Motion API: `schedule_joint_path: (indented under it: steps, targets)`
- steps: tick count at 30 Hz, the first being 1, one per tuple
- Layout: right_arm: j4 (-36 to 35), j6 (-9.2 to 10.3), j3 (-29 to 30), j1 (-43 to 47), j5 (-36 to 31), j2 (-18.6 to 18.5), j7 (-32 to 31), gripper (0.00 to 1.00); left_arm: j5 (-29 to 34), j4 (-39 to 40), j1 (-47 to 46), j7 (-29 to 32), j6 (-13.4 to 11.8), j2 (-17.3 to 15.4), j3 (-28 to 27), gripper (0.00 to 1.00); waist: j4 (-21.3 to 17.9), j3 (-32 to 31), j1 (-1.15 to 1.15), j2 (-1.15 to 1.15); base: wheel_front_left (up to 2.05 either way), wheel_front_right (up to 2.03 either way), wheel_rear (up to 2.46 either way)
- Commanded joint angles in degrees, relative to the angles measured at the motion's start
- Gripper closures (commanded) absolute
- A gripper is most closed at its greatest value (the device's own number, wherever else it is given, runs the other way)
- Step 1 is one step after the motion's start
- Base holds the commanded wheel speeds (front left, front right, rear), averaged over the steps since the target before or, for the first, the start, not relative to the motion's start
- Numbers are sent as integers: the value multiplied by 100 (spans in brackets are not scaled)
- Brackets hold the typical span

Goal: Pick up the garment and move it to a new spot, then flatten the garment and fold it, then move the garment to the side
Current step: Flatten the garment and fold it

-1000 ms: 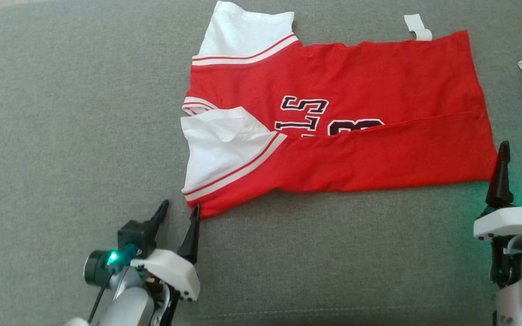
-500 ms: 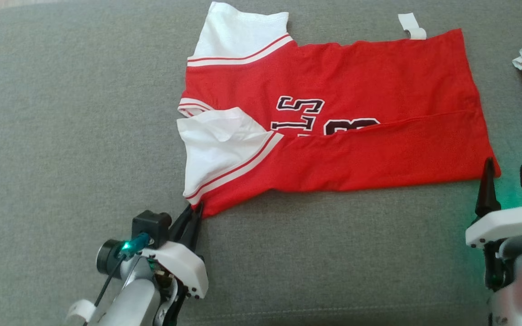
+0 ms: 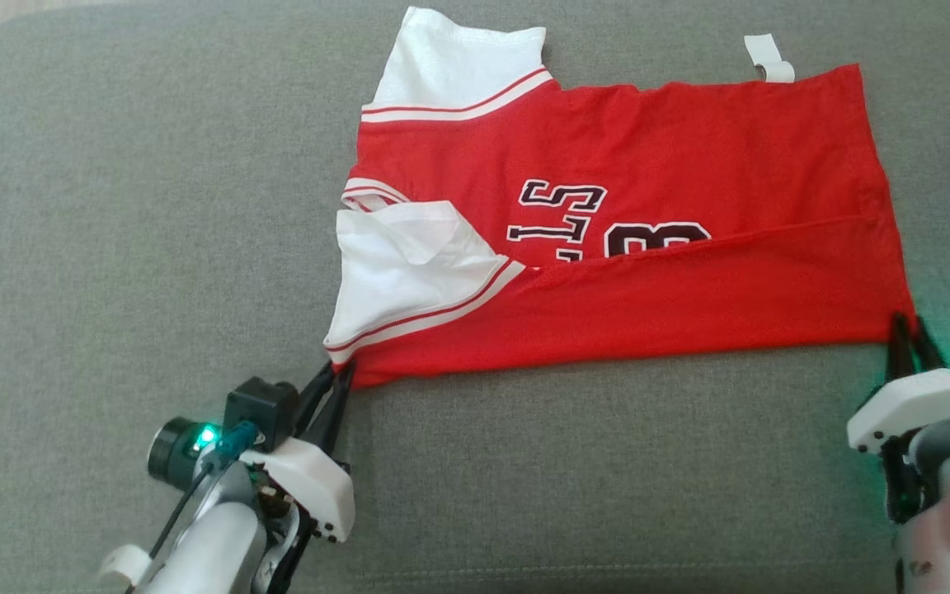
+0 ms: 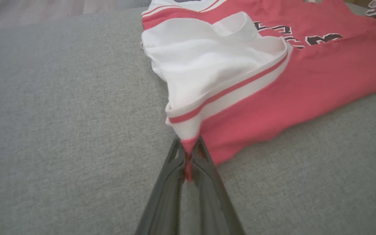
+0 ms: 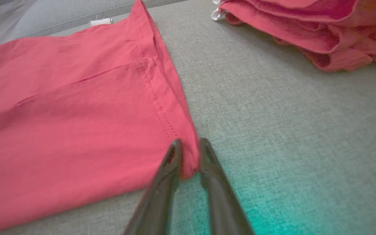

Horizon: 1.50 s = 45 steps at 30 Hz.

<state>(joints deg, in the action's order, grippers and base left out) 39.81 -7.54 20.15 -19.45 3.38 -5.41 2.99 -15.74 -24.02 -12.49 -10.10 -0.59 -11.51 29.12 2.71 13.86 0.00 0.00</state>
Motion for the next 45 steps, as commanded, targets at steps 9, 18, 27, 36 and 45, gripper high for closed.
schedule_joint_path:
  steps: [9, 18, 27, 36, 45]
  targets:
    - [-253, 5, -454, 71, 435, -190, 149, 100, -37, 592, 142, 133, -152, -421, -233, 100, -23, -229, 0, 0, 0, 0, 0]
    - [-760, 5, -487, 748, 711, -353, 5, 100, -204, 1222, 959, 268, -400, -558, -261, 100, 298, -492, 0, 0, 0, 0, 0]
    - [-1884, 5, -212, 2009, 737, -219, -343, 100, -215, 1438, 1346, 186, -538, -558, -170, 100, 581, -597, 0, 0, 0, 0, 0]
    - [-3014, 5, -116, 2893, 606, 96, -844, 100, -267, 1366, 1462, 416, -343, -591, 98, 100, 478, -771, 0, 0, 0, 0, 0]
    - [-3142, 5, -37, 3068, 427, 184, -938, 100, -271, 1344, 1445, 620, -324, -672, 184, 100, 352, -781, 0, 0, 0, 0, 0]
